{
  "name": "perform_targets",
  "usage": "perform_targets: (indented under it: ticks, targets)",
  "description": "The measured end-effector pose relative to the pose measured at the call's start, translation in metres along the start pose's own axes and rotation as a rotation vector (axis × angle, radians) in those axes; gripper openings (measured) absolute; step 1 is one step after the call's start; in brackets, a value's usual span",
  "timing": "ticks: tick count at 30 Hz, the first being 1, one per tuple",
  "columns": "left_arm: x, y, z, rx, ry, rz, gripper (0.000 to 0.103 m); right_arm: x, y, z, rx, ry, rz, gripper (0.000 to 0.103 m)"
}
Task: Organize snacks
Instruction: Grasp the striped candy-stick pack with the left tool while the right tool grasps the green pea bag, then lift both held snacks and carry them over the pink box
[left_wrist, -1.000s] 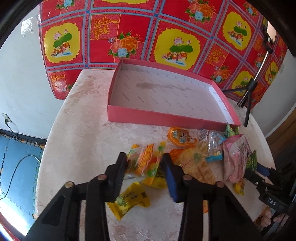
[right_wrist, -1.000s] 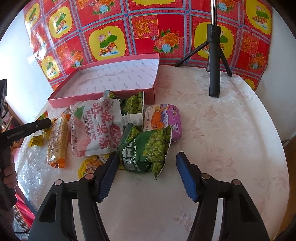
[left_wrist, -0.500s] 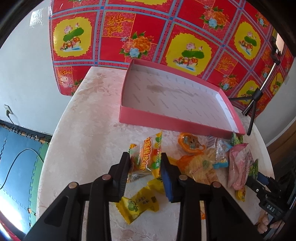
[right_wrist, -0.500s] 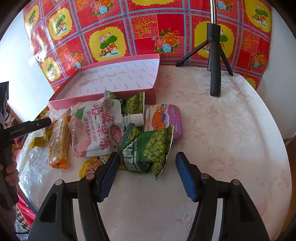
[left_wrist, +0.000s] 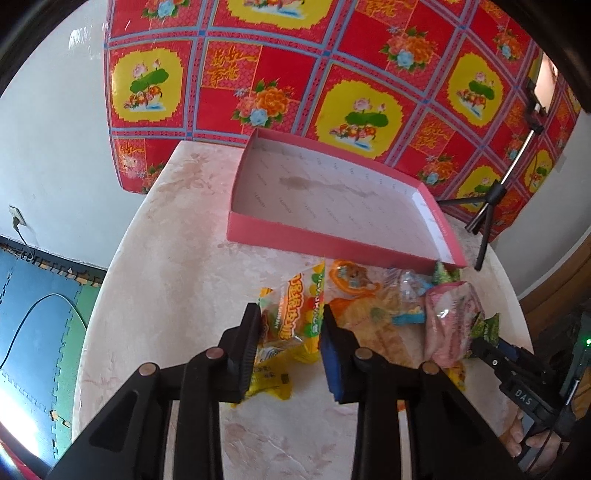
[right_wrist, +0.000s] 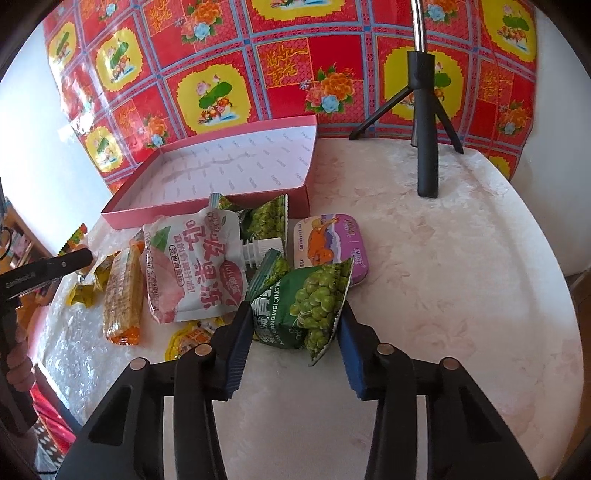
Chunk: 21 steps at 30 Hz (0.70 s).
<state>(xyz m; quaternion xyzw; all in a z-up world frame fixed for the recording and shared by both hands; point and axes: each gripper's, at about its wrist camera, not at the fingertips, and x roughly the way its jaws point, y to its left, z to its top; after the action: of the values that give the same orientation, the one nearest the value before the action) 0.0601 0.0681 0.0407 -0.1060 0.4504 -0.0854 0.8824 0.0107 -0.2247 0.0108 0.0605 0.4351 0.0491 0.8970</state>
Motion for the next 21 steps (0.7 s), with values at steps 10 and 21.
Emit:
perform_targets:
  ticks: [10,21]
  targets:
    - [-0.015,-0.022,0.016,0.026,-0.029,-0.023,0.032,-0.022,-0.004,0.011,-0.01,-0.03,0.013,0.044]
    - [-0.004,-0.036,0.045,0.061,-0.027,-0.013,0.032,-0.018,0.008,0.046,-0.04,-0.046,0.077,0.044]
